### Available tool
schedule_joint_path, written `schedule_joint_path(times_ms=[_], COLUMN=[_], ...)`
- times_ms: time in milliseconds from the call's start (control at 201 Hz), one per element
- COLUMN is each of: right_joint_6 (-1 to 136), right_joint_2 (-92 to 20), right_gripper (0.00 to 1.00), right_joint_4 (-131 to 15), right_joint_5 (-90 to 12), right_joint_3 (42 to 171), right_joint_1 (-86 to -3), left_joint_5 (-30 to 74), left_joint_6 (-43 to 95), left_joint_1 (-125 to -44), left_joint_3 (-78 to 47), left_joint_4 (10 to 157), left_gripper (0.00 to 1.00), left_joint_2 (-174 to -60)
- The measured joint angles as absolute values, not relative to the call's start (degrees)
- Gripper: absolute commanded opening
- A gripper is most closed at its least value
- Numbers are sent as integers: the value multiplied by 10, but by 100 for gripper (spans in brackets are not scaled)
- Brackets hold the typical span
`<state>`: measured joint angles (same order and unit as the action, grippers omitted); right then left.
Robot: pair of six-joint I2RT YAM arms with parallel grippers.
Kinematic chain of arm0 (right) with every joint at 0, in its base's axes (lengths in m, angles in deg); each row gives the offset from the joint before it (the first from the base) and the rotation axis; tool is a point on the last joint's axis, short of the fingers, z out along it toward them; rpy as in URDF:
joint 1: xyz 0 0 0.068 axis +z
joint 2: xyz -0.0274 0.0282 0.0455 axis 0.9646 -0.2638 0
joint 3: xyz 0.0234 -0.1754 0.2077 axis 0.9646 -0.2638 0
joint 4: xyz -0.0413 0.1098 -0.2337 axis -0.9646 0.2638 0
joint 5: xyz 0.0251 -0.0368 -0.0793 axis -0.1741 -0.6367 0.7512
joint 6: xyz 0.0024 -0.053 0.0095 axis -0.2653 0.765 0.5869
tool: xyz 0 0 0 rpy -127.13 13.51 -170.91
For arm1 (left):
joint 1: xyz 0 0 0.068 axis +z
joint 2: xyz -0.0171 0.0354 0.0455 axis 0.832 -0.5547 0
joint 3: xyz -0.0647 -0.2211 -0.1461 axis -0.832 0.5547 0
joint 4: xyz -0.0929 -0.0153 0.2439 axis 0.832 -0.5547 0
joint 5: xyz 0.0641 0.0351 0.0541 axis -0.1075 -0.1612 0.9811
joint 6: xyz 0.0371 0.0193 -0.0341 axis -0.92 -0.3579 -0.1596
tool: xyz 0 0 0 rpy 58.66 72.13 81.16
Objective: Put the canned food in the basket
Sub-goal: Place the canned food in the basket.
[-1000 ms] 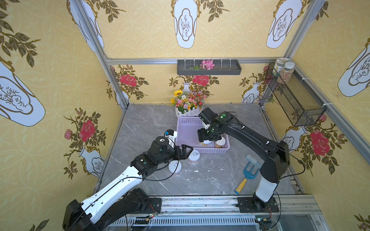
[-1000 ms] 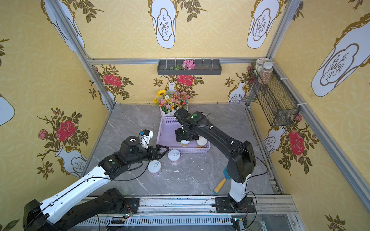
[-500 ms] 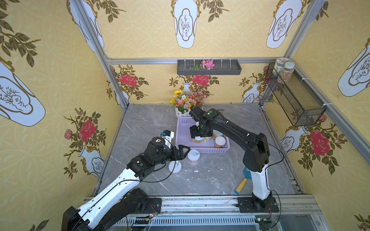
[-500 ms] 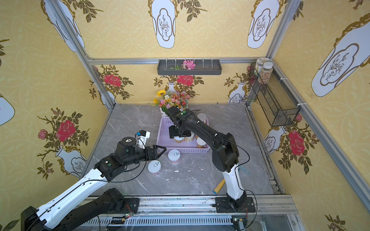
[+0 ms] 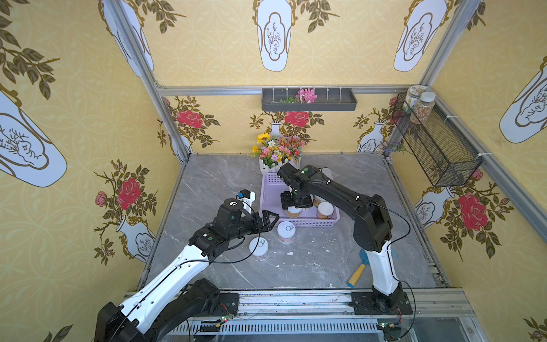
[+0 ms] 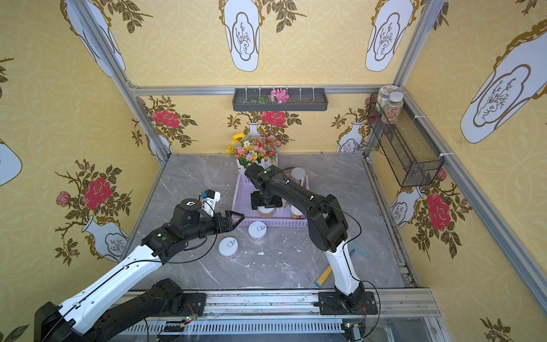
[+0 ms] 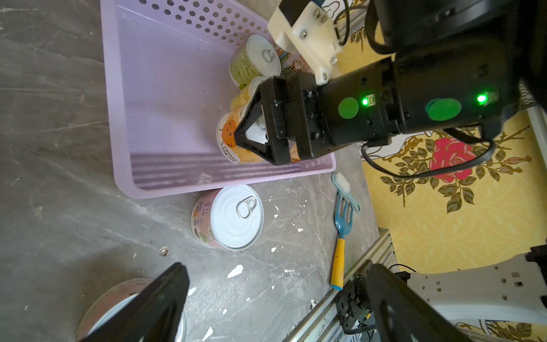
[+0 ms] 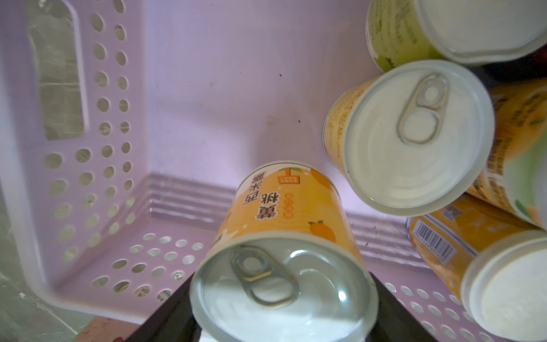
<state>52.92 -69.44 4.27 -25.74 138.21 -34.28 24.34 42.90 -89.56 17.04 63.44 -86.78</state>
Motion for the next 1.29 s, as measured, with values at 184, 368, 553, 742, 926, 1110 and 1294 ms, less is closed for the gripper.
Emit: schedule_joint_path(times_ms=[184, 368, 553, 742, 926, 1110, 1294], right_joint_6=[521, 520, 519, 519, 521, 521, 521], right_joint_2=[-694, -676, -659, -653, -654, -662, -671], right_gripper=[70, 70, 70, 70, 70, 71, 74], right_joint_4=[41, 37, 34, 37, 41, 42, 41], right_joint_5=[-254, -246, -243, -239, -232, -225, -221], right_joint_3=[1352, 1320, 1294, 1286, 1284, 1282, 1279], right_joint_1=[-345, -355, -371, -380, -383, -385, -387], left_joint_5=[255, 260, 280, 288, 292, 293, 292], left_joint_6=[418, 410, 410, 410, 410, 412, 412], left_joint_1=[-896, -911, -941, -964, -968, -969, -970], left_joint_3=[170, 169, 162, 158, 158, 158, 158], left_joint_4=[626, 621, 621, 624, 627, 628, 628], left_gripper=[100, 100, 100, 100, 100, 100, 100], left_joint_2=[-882, -894, -915, -936, -942, -945, -953])
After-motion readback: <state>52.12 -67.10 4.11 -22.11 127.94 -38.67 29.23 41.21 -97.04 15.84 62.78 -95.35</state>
